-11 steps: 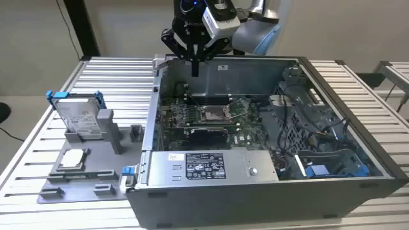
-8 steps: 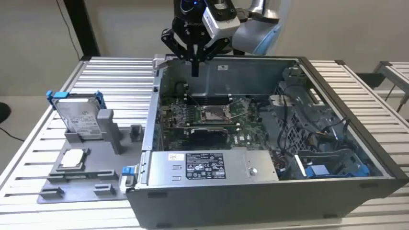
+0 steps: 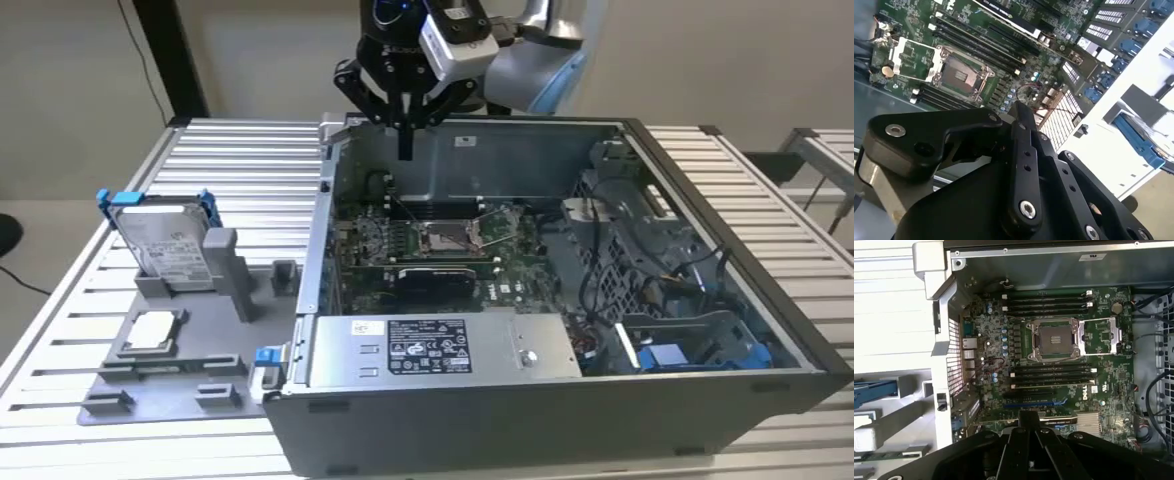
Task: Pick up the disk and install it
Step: 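Reach for the disk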
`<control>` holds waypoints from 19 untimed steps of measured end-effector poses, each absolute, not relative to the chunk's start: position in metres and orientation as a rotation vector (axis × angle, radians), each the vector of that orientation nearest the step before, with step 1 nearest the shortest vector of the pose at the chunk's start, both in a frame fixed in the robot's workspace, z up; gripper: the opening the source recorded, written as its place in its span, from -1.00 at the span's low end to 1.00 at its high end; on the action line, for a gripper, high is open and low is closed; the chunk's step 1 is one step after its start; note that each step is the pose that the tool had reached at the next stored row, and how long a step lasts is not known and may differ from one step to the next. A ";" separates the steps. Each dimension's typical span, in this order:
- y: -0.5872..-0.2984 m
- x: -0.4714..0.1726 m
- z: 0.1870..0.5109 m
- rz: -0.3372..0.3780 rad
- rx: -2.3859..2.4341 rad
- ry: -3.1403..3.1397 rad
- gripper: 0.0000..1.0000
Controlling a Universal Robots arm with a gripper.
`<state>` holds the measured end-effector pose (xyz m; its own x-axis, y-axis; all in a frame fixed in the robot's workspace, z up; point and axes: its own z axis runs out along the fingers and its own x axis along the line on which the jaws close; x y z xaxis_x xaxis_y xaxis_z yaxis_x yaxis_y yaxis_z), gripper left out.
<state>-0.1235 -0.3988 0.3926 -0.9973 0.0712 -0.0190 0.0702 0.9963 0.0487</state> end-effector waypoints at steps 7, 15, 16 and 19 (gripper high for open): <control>-0.399 -0.130 0.393 0.075 0.110 3.118 -1.00; -0.399 -0.140 0.393 0.075 0.110 3.118 -1.00; -0.399 -0.141 0.393 0.075 0.110 3.119 -1.00; -0.399 -0.147 0.393 0.075 0.110 3.119 -1.00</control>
<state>-0.1466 -0.3988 0.3926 -0.9973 0.0711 -0.0177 0.0702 0.9963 0.0487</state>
